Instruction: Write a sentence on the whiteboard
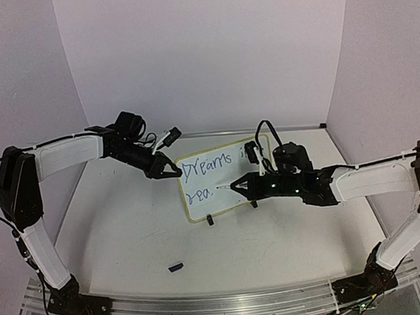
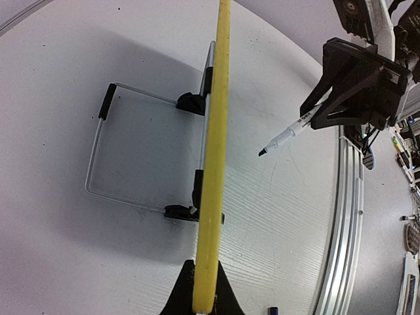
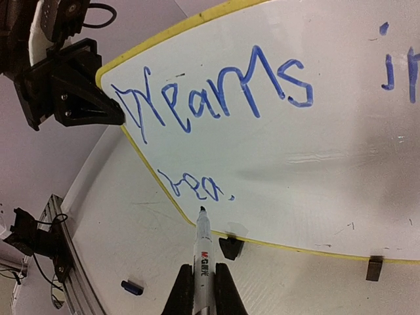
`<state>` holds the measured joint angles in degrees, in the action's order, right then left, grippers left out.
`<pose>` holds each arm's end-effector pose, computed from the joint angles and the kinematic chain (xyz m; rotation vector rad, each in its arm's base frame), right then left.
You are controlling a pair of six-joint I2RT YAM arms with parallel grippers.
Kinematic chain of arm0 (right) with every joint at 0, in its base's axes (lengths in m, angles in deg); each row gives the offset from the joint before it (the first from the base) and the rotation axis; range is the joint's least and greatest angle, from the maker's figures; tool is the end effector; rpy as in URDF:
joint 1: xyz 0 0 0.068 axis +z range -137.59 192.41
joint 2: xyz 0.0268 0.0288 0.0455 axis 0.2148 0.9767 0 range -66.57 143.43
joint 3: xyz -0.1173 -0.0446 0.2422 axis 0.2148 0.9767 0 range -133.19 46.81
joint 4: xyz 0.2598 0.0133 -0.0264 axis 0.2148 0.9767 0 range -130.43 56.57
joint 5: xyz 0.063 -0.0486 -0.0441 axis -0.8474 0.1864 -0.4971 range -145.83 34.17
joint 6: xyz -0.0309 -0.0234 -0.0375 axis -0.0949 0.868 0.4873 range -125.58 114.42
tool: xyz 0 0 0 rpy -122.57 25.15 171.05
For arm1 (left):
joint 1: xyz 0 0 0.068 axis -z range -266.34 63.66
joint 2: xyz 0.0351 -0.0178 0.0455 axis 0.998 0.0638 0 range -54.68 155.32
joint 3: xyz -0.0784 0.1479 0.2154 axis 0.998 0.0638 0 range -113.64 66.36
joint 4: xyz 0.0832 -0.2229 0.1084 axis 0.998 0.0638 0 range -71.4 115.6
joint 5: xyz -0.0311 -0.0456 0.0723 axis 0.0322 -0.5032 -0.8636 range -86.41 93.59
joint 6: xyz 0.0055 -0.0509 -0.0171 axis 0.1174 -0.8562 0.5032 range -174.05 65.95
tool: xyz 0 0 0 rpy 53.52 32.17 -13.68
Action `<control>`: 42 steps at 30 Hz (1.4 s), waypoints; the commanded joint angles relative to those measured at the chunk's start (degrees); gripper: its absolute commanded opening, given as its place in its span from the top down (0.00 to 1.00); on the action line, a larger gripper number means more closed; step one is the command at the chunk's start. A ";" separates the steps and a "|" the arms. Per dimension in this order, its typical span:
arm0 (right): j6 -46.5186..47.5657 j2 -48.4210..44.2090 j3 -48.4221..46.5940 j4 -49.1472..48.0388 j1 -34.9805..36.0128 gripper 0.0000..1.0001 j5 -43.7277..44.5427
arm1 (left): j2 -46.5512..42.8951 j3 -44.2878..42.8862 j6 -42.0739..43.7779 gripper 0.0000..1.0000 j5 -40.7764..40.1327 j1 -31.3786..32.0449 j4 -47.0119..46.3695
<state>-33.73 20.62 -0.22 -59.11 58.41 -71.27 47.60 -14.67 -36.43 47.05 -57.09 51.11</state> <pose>0.2251 0.2468 0.2253 -0.5157 2.0379 1.0859 0.3241 -0.2097 0.2580 1.2427 2.0788 -1.0318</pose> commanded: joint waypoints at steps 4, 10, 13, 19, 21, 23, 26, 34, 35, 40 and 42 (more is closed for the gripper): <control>1.77 -0.42 -0.27 -2.37 -1.71 1.00 -3.27 | 0.90 -0.70 0.60 1.00 -2.64 1.68 3.55; 1.62 2.65 -2.68 -3.90 -1.62 1.00 -3.60 | 0.92 -0.62 0.59 1.00 -2.77 1.77 3.52; 1.51 4.10 -4.20 -4.26 -1.62 1.00 -3.77 | 1.02 -0.70 0.61 1.00 -2.78 1.78 3.51; 0.50 5.91 -5.52 -4.64 -1.62 1.00 -1.19 | 1.20 -0.70 0.64 1.00 -2.71 1.77 3.55; -0.16 6.20 -5.45 -4.85 -1.62 1.00 0.40 | 1.17 -0.70 0.63 1.00 -2.67 1.77 3.53; -0.55 6.47 -5.55 -5.04 -1.62 1.00 1.51 | 1.17 -0.70 0.67 1.00 -2.68 1.79 3.52; -0.95 7.21 -6.07 -5.14 -1.62 1.00 1.96 | 1.24 -0.73 0.72 1.00 -2.68 1.82 3.54; -1.52 8.15 -5.86 -5.59 -1.62 1.00 2.82 | 1.26 -0.71 0.69 1.00 -2.51 1.85 3.53; -1.62 8.28 -5.56 -5.52 -1.62 1.00 2.80 | 1.25 -0.78 0.67 1.00 -2.51 1.85 3.52; -2.65 9.24 -3.56 -5.05 -1.62 1.00 2.21 | 1.26 -0.79 0.70 1.00 -2.52 1.86 3.52; -3.07 9.80 -2.79 -5.05 -1.62 1.00 1.69 | 1.26 -0.78 0.74 1.00 -2.51 1.83 3.48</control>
<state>-35.54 28.30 -4.18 -62.79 56.80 -70.37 47.60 -15.00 -36.47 46.50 -56.65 51.33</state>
